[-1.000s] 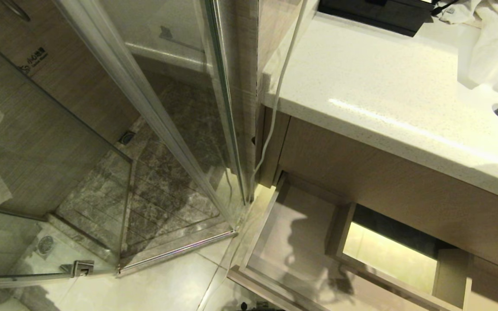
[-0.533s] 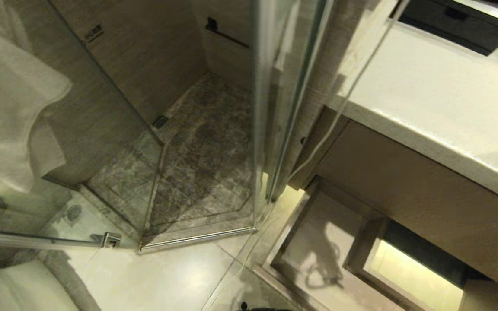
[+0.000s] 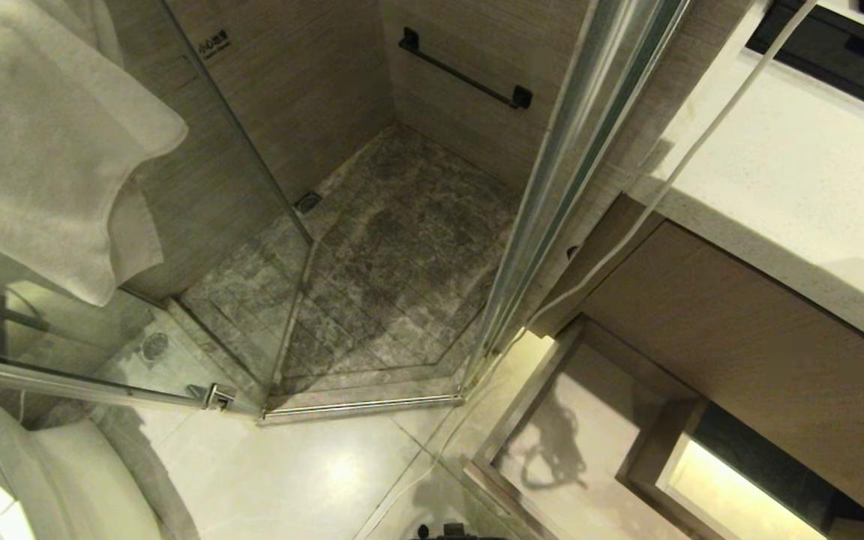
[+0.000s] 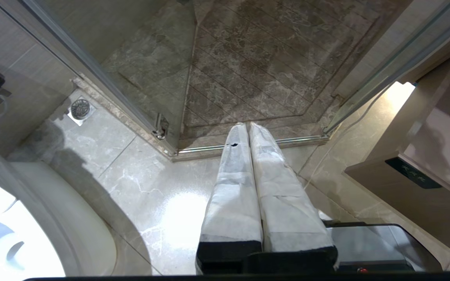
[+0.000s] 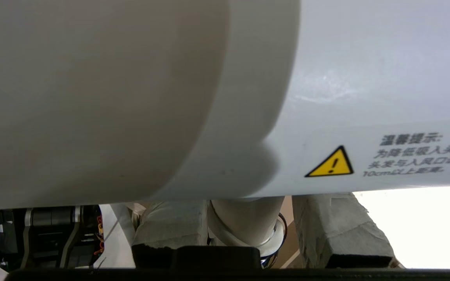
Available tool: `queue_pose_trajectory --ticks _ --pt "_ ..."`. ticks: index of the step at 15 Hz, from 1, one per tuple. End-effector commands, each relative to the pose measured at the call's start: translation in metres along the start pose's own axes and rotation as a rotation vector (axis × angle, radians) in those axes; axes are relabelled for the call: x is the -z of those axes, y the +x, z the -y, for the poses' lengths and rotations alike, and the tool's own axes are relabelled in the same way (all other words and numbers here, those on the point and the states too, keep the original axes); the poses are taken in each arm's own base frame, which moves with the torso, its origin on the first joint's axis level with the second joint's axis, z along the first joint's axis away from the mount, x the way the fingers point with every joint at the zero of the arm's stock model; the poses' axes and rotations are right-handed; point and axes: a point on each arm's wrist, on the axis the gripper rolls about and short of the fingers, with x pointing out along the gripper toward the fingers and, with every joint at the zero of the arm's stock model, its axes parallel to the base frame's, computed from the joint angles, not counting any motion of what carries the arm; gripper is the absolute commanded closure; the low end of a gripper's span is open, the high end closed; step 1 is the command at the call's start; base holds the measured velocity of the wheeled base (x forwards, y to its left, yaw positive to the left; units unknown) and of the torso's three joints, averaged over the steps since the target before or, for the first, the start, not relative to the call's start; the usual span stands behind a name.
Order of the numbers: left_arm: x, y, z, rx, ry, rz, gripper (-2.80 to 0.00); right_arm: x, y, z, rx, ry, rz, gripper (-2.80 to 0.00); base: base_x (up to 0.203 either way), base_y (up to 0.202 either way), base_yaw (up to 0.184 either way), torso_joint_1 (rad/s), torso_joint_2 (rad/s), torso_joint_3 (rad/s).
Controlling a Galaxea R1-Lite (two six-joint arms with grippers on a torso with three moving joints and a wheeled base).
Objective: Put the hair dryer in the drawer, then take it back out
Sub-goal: Put it into the drawer
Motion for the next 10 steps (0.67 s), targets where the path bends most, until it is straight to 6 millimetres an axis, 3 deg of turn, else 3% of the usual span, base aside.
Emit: queue_pose_trajectory --ticks 1,7,10 --pt "0.0000 0.0000 0.0000 0.000 0.000 0.001 0.00 0.0011 -0.0010 -0.0002 -0.001 -0.001 -0.003 0.00 0.000 0.000 0.000 0.000 0.00 0.000" --pt "0.0002 0.0000 0.0000 0.000 0.000 0.000 0.00 0.0015 -0.0015 -0.0005 -0.010 -0.003 -0.002 0.00 0.000 0.000 0.000 0.000 0.00 0.000" --pt "-0.0002 -0.0001 0.0000 0.000 0.000 0.001 0.00 0.0015 -0.0010 -0.0006 -0.011 -0.002 -0.005 0.00 -0.005 0.004 -0.126 0.002 0.00 0.002"
